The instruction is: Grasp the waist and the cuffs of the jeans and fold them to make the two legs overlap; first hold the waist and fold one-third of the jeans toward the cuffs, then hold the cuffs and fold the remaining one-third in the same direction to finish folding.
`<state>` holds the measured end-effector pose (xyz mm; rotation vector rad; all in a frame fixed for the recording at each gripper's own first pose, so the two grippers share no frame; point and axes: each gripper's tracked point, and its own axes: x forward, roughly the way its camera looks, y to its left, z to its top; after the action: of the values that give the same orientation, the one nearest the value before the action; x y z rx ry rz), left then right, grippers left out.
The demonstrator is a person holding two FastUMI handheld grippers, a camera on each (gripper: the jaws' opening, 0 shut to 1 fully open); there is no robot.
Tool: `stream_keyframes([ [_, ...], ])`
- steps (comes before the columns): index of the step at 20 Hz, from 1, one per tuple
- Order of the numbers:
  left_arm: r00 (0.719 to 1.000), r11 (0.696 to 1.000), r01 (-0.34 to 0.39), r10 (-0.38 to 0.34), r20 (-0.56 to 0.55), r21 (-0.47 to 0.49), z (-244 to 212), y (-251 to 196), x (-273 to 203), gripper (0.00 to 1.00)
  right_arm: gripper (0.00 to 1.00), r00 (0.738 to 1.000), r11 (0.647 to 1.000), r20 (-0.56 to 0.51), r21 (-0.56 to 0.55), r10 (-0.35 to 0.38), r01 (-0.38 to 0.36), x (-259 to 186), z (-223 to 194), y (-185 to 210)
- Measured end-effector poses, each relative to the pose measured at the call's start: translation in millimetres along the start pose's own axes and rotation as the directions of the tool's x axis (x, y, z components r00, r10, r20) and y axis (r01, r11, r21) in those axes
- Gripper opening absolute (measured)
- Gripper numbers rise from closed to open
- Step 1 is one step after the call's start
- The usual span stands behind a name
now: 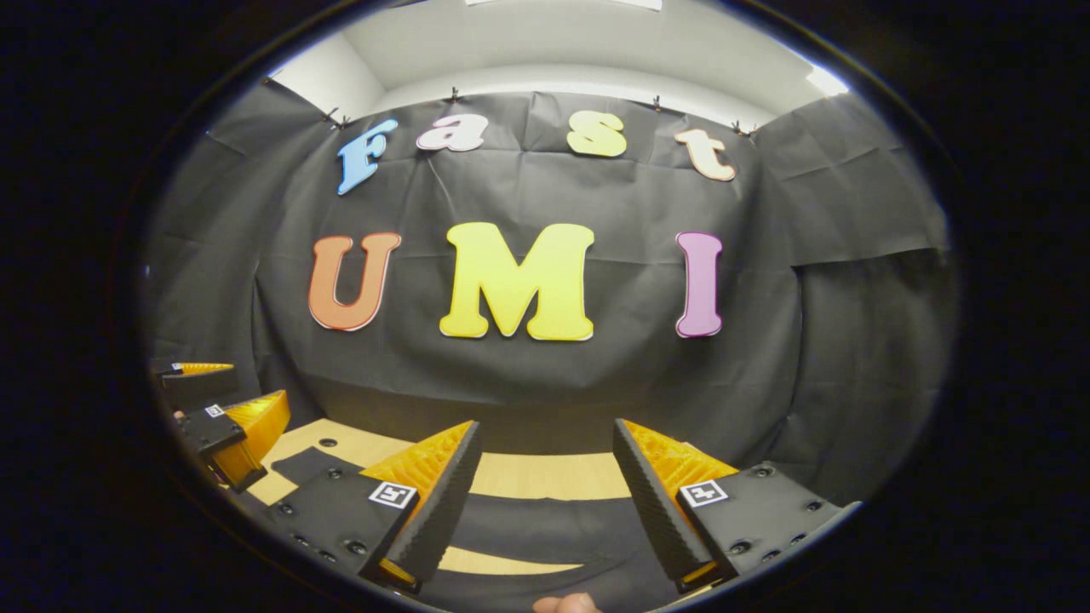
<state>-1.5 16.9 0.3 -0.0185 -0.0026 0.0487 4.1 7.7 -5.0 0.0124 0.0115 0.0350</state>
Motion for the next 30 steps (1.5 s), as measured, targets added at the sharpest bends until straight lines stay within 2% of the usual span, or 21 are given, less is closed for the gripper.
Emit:
stream_keyframes([
  [2, 1.000, 1.000, -0.002, 0.002, -0.008, -0.013, -1.5, 2.2, -1.2, 0.99, 0.94, 1.000, 1.000, -0.001, -0.001, 0.002, -0.002, -0.5, -0.4, -1.9],
  [5, 0.999, 0.992, -0.002, -0.004, -0.046, -0.126, -10.9, 4.9, -9.2, 0.99, 0.96, 0.999, 1.000, -0.029, 0.020, 0.014, -0.014, -4.1, -6.3, -6.8],
  [8, 0.983, 0.968, -0.078, 0.034, -0.180, -0.240, -42.8, 25.9, -26.1, 0.99, 0.96, 0.996, 0.999, -0.080, 0.039, 0.027, -0.024, -11.7, -18.9, -20.4],
  [9, 0.969, 0.946, -0.119, 0.044, -0.243, -0.302, -58.6, 33.7, -34.1, 0.99, 0.96, 0.995, 0.999, -0.101, 0.033, 0.026, -0.023, -15.7, -24.7, -28.3],
  [11, 0.927, 0.874, -0.228, 0.060, -0.371, -0.429, -90.1, 49.9, -56.3, 0.98, 0.95, 0.989, 1.000, -0.146, 0.022, 0.017, -0.013, -23.6, -38.6, -48.6],
  [14, 0.837, 0.708, -0.419, 0.059, -0.544, -0.568, -140.0, 66.9, -100.2, 0.99, 0.94, 0.974, 1.000, -0.228, 0.001, -0.016, 0.016, -33.1, -64.0, -82.5],
  [15, 0.796, 0.656, -0.483, 0.054, -0.602, -0.580, -159.2, 71.9, -115.0, 0.98, 0.96, 0.968, 1.000, -0.248, -0.004, -0.027, 0.027, -35.7, -68.2, -93.0],
  [17, 0.732, 0.586, -0.561, 0.022, -0.680, -0.585, -185.2, 74.6, -143.6, 0.99, 0.94, 0.963, 0.999, -0.265, -0.008, -0.047, 0.046, -37.0, -69.7, -108.6],
  [18, 0.706, 0.542, -0.594, -0.003, -0.708, -0.595, -194.1, 73.7, -155.9, 0.99, 0.94, 0.964, 0.998, -0.262, -0.013, -0.056, 0.054, -36.2, -67.2, -114.2],
  [20, 0.635, 0.435, -0.671, -0.081, -0.768, -0.601, -215.3, 63.4, -175.4, 0.99, 0.94, 0.967, 0.998, -0.248, -0.017, -0.065, 0.063, -32.6, -61.4, -121.1],
  [21, 0.610, 0.372, -0.707, -0.111, -0.785, -0.602, -223.2, 59.5, -181.4, 0.99, 0.94, 0.968, 0.998, -0.242, -0.018, -0.067, 0.065, -30.8, -58.8, -121.9],
  [23, 0.581, 0.238, -0.767, -0.138, -0.802, -0.596, -237.9, 60.6, -188.8, 0.99, 0.96, 0.971, 0.997, -0.225, -0.027, -0.075, 0.071, -28.9, -54.3, -124.6],
  [25, 0.564, 0.167, -0.797, -0.137, -0.814, -0.580, -245.4, 70.7, -190.9, 0.99, 0.94, 0.971, 0.996, -0.222, -0.038, -0.086, 0.079, -29.3, -55.0, -128.5],
  [26, 0.555, 0.147, -0.809, -0.128, -0.822, -0.569, -250.0, 76.2, -191.2, 0.99, 0.94, 0.969, 0.996, -0.228, -0.036, -0.093, 0.087, -30.0, -57.8, -132.2],
  [30, 0.528, 0.104, -0.836, -0.112, -0.842, -0.539, -265.8, 89.6, -187.9, 0.99, 0.96, 0.960, 0.989, -0.239, -0.027, -0.144, 0.142, -34.7, -59.4, -149.8],
])
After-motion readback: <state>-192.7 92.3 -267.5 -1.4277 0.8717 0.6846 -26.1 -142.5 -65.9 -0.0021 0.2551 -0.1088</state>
